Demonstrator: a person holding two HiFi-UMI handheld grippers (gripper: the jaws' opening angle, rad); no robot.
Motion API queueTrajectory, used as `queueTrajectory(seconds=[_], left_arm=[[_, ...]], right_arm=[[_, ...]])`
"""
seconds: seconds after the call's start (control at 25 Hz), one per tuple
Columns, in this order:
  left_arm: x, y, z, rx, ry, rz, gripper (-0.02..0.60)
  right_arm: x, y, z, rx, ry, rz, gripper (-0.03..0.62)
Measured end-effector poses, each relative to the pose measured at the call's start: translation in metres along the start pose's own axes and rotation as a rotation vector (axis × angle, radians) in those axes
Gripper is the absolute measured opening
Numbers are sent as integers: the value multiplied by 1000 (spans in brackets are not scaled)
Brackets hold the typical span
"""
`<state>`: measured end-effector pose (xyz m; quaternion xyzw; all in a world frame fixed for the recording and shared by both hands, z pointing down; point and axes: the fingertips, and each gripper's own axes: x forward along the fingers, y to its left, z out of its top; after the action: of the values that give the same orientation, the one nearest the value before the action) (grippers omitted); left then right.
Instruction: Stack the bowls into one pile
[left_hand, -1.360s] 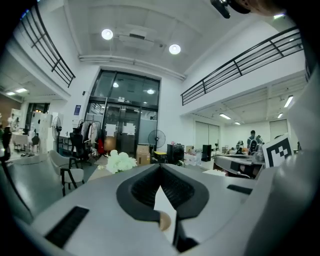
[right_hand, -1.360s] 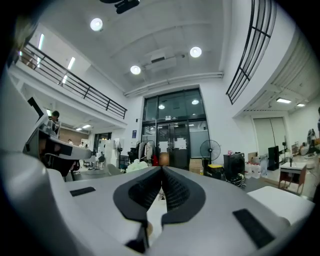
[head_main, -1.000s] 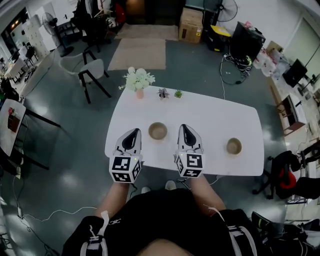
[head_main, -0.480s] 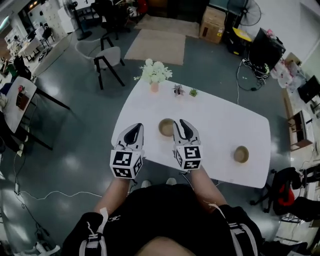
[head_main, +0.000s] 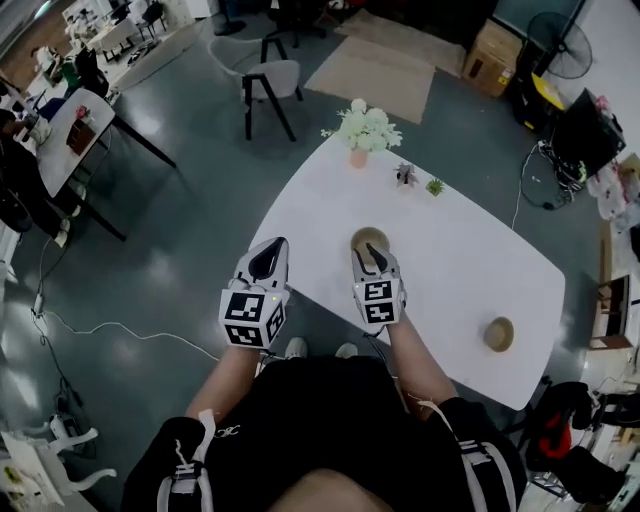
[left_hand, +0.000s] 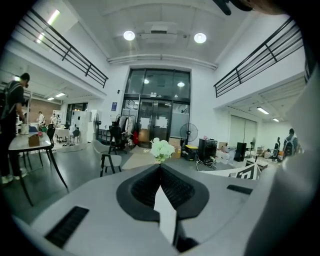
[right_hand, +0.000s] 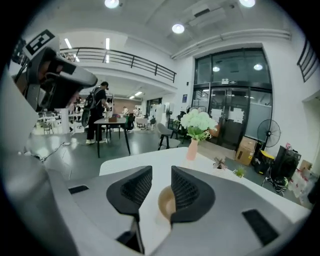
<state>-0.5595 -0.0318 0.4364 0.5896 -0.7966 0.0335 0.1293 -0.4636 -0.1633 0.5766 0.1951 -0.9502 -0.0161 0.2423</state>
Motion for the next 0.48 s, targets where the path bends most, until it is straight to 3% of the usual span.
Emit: queueTrajectory(seconds=[0.24,0.48], left_arm=[[-20,18,-18,-38,30,82,14],[-23,28,-31,-45,53,117,14]], right_arm=[[30,16,-48,-58,152,82,135],[57,14,-89,-178,302,59,137]])
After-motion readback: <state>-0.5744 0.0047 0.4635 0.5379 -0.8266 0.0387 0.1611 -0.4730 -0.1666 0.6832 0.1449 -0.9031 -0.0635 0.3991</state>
